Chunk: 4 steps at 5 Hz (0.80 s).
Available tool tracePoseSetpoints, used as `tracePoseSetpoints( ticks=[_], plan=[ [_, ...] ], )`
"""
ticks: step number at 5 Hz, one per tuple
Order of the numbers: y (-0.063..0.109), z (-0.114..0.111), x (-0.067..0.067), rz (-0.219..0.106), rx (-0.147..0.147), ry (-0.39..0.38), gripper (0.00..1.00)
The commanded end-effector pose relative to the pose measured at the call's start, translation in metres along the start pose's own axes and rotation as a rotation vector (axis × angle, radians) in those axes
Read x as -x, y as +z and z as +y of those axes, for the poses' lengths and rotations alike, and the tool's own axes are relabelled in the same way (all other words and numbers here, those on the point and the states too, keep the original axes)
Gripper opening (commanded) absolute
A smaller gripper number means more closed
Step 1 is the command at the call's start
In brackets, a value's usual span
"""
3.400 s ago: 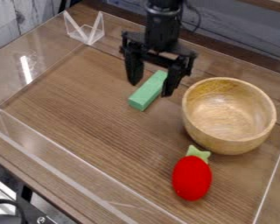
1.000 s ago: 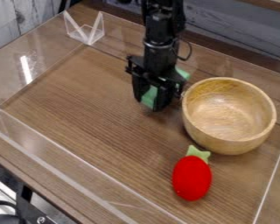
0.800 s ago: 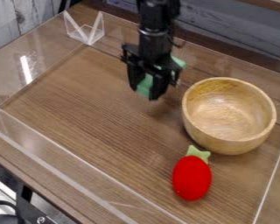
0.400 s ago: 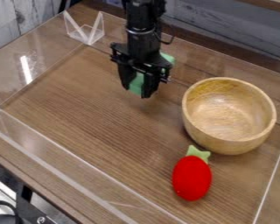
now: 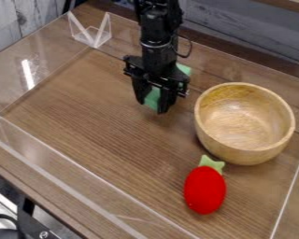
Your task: Put the green block in the brown bowl
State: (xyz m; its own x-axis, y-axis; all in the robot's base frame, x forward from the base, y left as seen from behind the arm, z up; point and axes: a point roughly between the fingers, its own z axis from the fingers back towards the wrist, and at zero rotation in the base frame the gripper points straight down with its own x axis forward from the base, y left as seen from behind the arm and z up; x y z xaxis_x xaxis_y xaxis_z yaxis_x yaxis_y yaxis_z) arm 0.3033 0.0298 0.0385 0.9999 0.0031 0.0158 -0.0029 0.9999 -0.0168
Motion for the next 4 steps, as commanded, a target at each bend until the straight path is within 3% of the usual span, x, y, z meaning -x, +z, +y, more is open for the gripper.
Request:
tracePoseSetpoints(
  ticks=[1,2,3,4],
  plan=[
    [0.038,-0.012,-0.004,-0.076,-0.011,-0.04,0.0],
    [0.063,-0.036,-0.004,-0.121,-0.01,-0.137,0.0],
    [0.07,-0.07,-0.002,-0.138,0.002,-0.244,0.0],
    [0.07,-0.095,-0.003,-0.146,0.003,-0.252,0.0]
  ],
)
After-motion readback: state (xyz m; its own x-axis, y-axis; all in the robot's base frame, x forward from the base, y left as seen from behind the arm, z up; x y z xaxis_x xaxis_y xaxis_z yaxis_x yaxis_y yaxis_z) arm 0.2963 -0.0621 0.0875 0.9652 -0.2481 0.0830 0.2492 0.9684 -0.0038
